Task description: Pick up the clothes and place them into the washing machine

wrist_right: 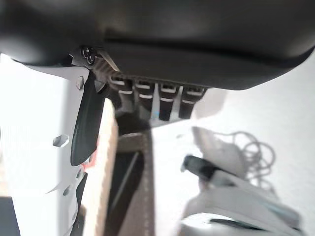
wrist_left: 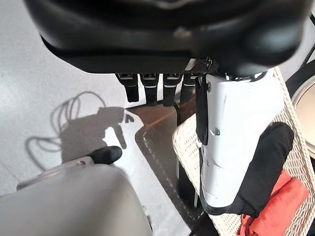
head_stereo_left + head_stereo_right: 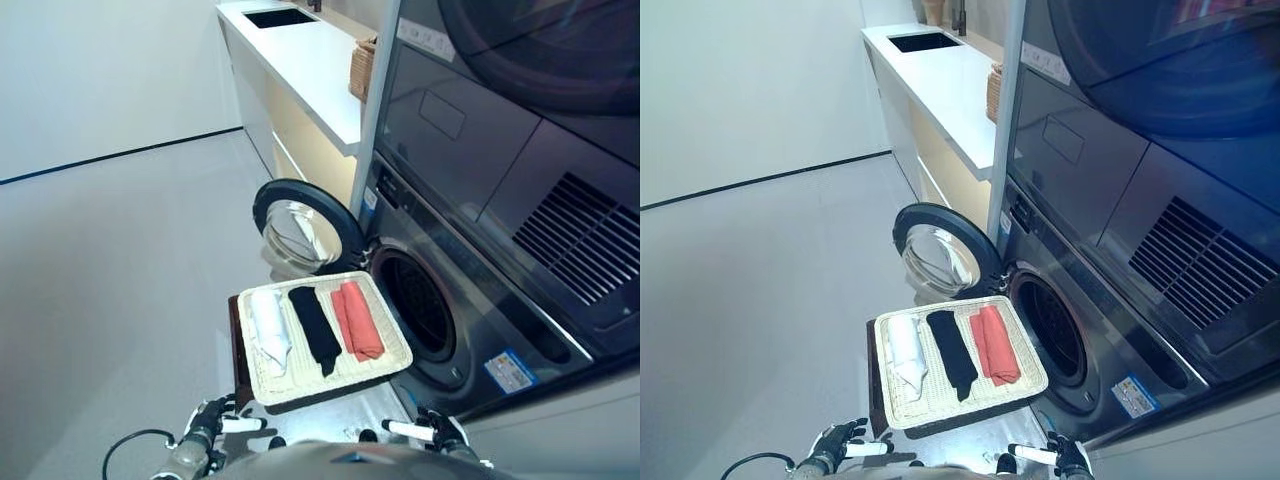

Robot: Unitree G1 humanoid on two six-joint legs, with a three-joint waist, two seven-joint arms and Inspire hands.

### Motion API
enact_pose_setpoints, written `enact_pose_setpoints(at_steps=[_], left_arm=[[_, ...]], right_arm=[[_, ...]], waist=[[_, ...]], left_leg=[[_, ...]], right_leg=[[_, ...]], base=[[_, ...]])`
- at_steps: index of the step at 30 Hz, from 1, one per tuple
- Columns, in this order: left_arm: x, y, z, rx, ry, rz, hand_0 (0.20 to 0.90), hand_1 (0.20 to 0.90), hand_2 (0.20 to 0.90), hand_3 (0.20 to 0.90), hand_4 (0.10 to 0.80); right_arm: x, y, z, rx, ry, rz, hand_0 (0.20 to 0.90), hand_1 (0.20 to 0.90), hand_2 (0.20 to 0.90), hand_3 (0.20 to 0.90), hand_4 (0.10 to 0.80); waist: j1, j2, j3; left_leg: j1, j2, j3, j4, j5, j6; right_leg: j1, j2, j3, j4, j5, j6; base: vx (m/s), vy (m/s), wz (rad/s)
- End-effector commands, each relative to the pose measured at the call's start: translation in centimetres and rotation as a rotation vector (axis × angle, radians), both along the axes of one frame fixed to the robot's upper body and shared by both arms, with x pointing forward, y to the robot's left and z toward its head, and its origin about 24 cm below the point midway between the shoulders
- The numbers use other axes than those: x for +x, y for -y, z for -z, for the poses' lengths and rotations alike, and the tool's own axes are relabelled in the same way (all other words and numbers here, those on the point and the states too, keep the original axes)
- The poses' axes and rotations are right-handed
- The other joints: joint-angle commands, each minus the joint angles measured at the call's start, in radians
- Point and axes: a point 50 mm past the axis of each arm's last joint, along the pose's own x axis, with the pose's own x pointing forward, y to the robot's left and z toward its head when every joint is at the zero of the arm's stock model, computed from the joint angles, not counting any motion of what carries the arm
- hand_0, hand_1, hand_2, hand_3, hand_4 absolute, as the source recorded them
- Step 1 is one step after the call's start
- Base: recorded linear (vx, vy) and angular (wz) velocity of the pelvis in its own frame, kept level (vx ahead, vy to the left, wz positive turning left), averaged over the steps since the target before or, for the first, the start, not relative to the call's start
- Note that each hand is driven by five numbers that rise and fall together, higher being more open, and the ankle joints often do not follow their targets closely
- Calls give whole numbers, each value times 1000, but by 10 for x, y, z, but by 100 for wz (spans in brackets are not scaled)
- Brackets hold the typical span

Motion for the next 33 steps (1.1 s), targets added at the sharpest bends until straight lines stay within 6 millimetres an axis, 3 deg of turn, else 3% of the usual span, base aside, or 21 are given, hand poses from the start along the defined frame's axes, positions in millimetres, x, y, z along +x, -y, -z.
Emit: enact_pose_setpoints(at_steps=[1, 5, 6, 12, 16, 19, 21, 25, 28, 33], left_arm=[[48, 4, -15, -26, 181, 8, 900, 900, 900, 900, 800], [66, 4, -23, -33, 266, -26, 900, 900, 900, 900, 800], [73, 6, -26, -41, 299, -40, 900, 900, 900, 900, 800], [101, 5, -43, -51, 436, -83, 900, 900, 900, 900, 800], [126, 9, -60, -90, 555, -109, 900, 900, 900, 900, 800], [141, 12, -75, -130, 646, -127, 900, 900, 900, 900, 800], [159, 22, -100, -200, 799, -116, 900, 900, 900, 900, 800], [166, 29, -124, -244, 921, -44, 900, 900, 900, 900, 800], [163, 32, -130, -256, 945, 5, 900, 900, 900, 900, 800], [162, 39, -124, -239, 910, 39, 900, 900, 900, 900, 800]], right_arm=[[58, 9, -23, -53, 207, -66, 900, 900, 900, 900, 800], [95, 19, -45, -99, 342, -74, 900, 900, 900, 900, 800], [116, 23, -59, -128, 408, -92, 900, 900, 900, 900, 800], [197, 15, -120, -209, 652, -172, 900, 900, 900, 900, 800], [229, 10, -152, -265, 741, -192, 900, 900, 900, 900, 800], [239, 10, -164, -290, 778, -180, 900, 900, 900, 900, 800], [250, 17, -182, -350, 820, -158, 900, 900, 900, 900, 800], [263, 35, -207, -442, 839, -93, 900, 900, 900, 900, 800], [271, 45, -226, -529, 846, -71, 900, 900, 900, 900, 800], [273, 52, -236, -598, 852, -32, 900, 900, 900, 900, 800]], waist=[[17, -37, 26], [23, -31, 87], [25, -25, 105], [57, -8, 175], [73, -2, 231], [80, 1, 247], [91, 11, 269], [106, 29, 276], [118, 40, 285], [117, 60, 295]], left_leg=[[-34, 10, -20, -2, -38, -80], [-128, 30, -5, 71, -26, -109], [-173, 28, 9, 96, -22, -105], [-278, 24, -1, 84, 1, -90], [-382, 22, 12, 159, -6, -84], [-436, 21, 11, 210, -20, -88], [-519, 5, -1, 296, -49, -93], [-601, -2, -8, 371, -78, -91], [-648, -7, -3, 399, -88, -81], [-659, -17, 0, 398, -89, -70]], right_leg=[[3, -51, -6, 4, -58, 50], [-9, -70, -75, 13, -67, 46], [-31, -70, -90, 19, -65, 43], [-191, -68, -62, 69, -52, 38], [-313, -69, -52, 173, -64, 28], [-361, -71, -55, 214, -81, 28], [-436, -77, -59, 290, -110, 25], [-525, -85, -50, 379, -135, 23], [-576, -88, -35, 407, -138, 22], [-592, -85, -20, 409, -140, 17]], base=[[6, -105, 24], [-87, -90, 54], [-133, -97, 74], [-144, -35, 11], [-135, -1, -4], [-61, -28, -2], [-56, -23, 15], [-12, 26, 24], [-15, 86, 2], [20, 71, -6]])
